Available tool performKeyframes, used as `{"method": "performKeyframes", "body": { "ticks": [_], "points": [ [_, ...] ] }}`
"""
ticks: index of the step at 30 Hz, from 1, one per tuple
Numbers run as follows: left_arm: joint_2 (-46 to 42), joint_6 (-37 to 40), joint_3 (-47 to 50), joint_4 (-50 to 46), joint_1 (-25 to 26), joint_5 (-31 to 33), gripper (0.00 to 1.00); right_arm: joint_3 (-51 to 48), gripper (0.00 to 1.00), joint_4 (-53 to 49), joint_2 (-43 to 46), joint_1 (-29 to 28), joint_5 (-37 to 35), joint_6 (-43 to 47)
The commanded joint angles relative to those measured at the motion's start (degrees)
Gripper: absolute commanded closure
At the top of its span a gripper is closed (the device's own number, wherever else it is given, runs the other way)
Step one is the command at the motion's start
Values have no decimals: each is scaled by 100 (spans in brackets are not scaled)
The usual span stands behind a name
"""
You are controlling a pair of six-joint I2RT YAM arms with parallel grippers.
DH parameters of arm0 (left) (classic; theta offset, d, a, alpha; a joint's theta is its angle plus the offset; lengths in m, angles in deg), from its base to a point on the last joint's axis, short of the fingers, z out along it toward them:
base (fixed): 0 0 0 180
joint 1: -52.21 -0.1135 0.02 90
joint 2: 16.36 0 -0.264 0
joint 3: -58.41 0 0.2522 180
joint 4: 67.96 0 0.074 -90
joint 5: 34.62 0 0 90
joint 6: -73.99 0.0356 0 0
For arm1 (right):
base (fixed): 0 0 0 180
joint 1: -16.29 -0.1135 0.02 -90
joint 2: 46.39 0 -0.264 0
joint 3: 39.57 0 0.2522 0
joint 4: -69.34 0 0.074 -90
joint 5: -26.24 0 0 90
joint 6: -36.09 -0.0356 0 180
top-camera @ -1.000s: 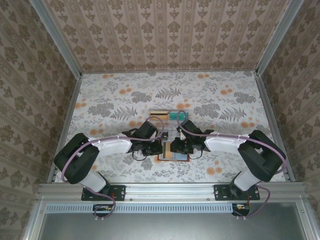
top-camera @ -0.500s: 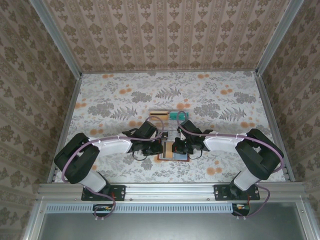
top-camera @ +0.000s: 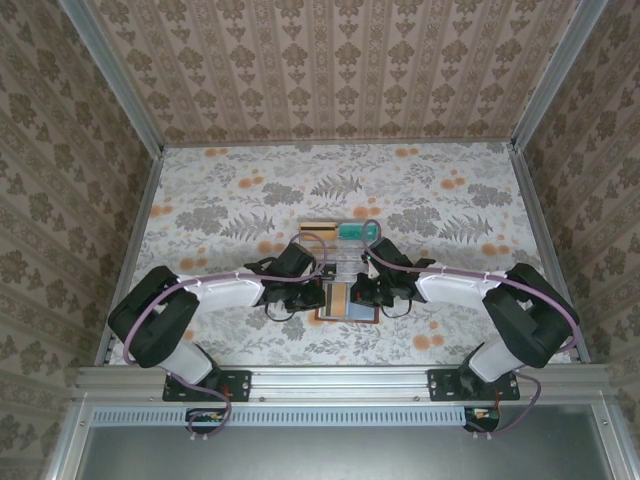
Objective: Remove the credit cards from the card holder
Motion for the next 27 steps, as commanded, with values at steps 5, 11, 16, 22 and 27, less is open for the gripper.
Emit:
{"method": "performKeyframes", "body": {
  "ticks": [5, 11, 16, 22, 27],
  "points": [
    [70, -88, 121, -317, -9, 220, 100, -26, 83, 165, 20, -66, 137, 15],
    [72, -100, 136, -291, -7, 193, 100, 94, 81, 280, -186, -137, 194, -8],
    [71, -96, 131, -290, -7, 185, 100, 150, 80, 349, -394, -193, 221, -28],
    [72, -92, 135, -284, -3, 166, 100, 208, 80, 436, -561, -213, 279, -46],
    [87, -82, 117, -264, 0, 150, 100, 237, 81, 516, -608, -234, 333, -72]
  ]
}}
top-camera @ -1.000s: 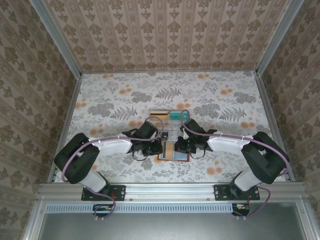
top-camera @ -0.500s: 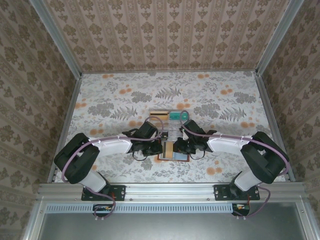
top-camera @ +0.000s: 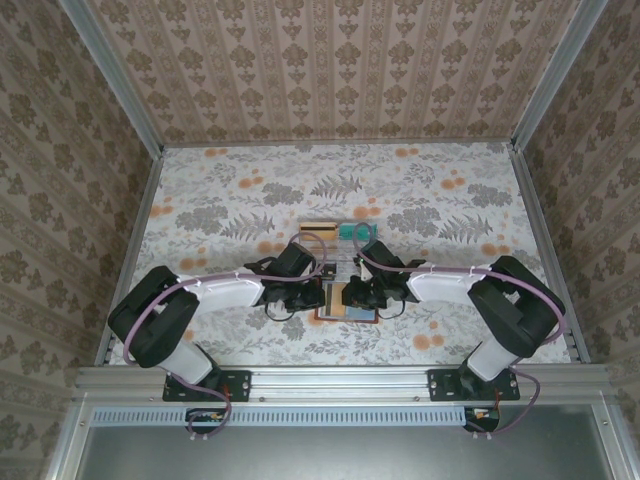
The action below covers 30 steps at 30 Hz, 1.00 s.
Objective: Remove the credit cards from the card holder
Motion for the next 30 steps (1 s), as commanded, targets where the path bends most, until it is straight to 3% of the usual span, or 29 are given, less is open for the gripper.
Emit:
{"method": "performKeyframes", "body": {
  "ticks": [1, 7, 11, 17, 23, 30],
  "points": [
    [89, -43, 113, -276, -4, 149, 100, 112, 82, 178, -134, -66, 175, -58],
    [106, -43, 109, -243, 2, 124, 100, 110, 84, 374, -219, -70, 341, -127],
    [95, -44, 76, -265, 9, 114, 100, 71, 100, 522, -224, -71, 449, -173],
    [-158, 9, -31, -602, -30, 261, 100, 8, 100, 258, 9, -35, 289, -44],
    [-534, 47, -46, -811, -146, 327, 87, -107, 100, 62, 180, 50, 218, 59],
    [-474, 36, -46, -713, -149, 269, 92, -116, 100, -283, 325, 102, 43, 207]
  ]
}}
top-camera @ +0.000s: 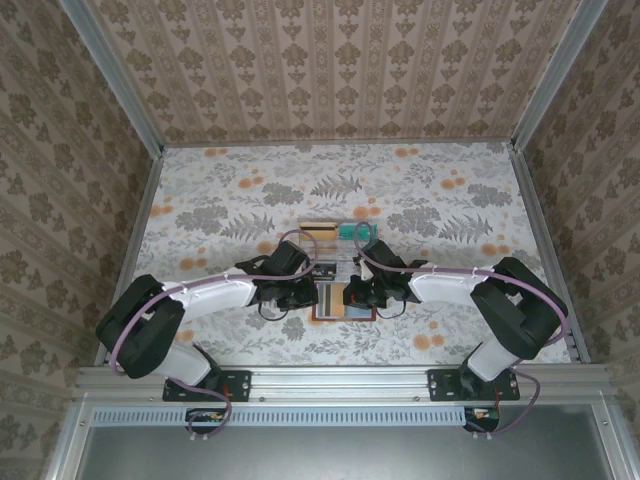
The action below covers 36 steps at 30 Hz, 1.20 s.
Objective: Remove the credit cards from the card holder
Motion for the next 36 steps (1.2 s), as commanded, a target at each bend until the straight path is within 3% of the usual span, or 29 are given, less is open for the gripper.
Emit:
{"method": "performKeyframes", "body": {
  "ticks": [1, 21, 24, 30, 33, 36],
  "points": [
    [-3, 31, -48, -103, -10, 16, 92, -46, 100, -388, 202, 46, -120, 186],
    [655, -9, -344, 265, 337, -133, 100, 87, 100, -404, 32, 90, -2, 252],
    [734, -43, -301, 171, 350, -86, 100, 30, 85, -298, 17, 90, 3, 182],
    [731, -63, -233, 74, 351, -43, 100, -142, 76, 113, -103, 92, 85, -65],
    [730, -39, -257, 20, 351, -40, 100, -143, 76, 184, -176, 92, 106, -100],
    [726, -25, -263, -16, 358, -32, 100, -151, 84, 174, -166, 94, 85, -97]
  ]
}}
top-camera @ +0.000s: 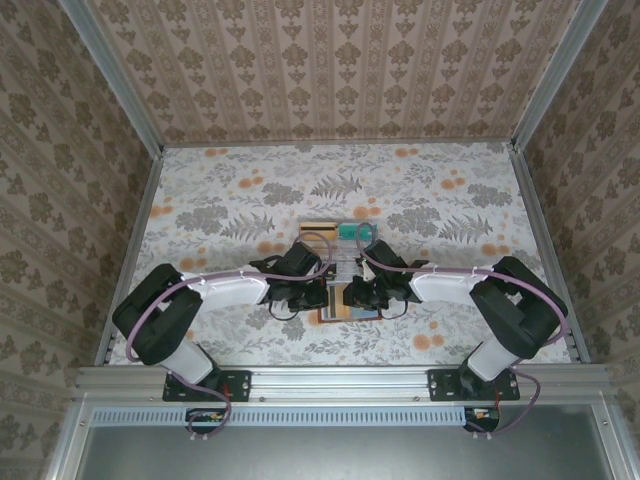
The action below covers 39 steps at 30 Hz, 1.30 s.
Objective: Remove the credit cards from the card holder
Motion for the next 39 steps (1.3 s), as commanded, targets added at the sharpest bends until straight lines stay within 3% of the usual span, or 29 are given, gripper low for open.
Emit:
{"method": "performKeyframes", "body": {
  "ticks": [1, 7, 23, 39],
  "points": [
    [113, -17, 6, -356, 44, 110, 100, -80, 86, 138, -94, 24, 62, -44],
    [119, 17, -36, -645, 34, 284, 100, -108, 100, -32, 58, 112, 27, 58],
    [130, 86, -19, -799, 16, 370, 100, -163, 100, -960, 674, 621, -39, 764],
    [-343, 137, -287, -750, -53, 347, 98, 79, 100, -2282, 1925, 837, -218, 1675]
  ]
}}
